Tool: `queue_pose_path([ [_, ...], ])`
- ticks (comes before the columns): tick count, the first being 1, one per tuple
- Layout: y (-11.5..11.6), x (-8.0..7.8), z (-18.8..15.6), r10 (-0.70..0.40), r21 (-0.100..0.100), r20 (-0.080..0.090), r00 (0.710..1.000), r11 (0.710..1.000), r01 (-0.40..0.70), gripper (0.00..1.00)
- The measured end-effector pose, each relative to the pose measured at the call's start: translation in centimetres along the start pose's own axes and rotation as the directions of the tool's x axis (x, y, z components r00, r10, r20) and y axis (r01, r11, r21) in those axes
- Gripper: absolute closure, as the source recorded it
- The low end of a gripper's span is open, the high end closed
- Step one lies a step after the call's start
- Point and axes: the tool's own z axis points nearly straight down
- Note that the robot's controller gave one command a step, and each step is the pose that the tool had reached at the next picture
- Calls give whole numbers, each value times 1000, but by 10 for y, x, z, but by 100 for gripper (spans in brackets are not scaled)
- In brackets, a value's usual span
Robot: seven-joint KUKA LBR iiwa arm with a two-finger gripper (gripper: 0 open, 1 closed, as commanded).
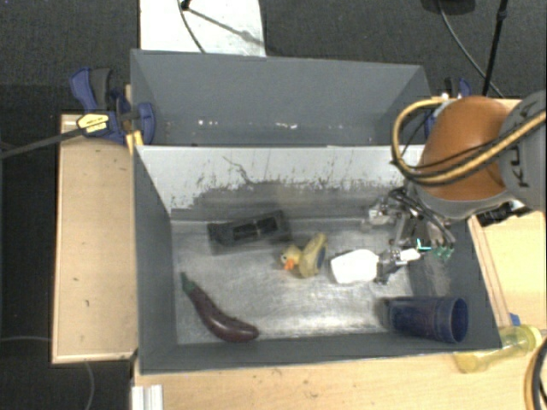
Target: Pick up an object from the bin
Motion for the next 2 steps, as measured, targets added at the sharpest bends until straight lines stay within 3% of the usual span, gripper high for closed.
queue_pose_path([
  [1,0,-2,-4,-2,1,8,1000,1000,2,0],
  [2,-2,-2,52,-92,2,12,996,996,92,0],
])
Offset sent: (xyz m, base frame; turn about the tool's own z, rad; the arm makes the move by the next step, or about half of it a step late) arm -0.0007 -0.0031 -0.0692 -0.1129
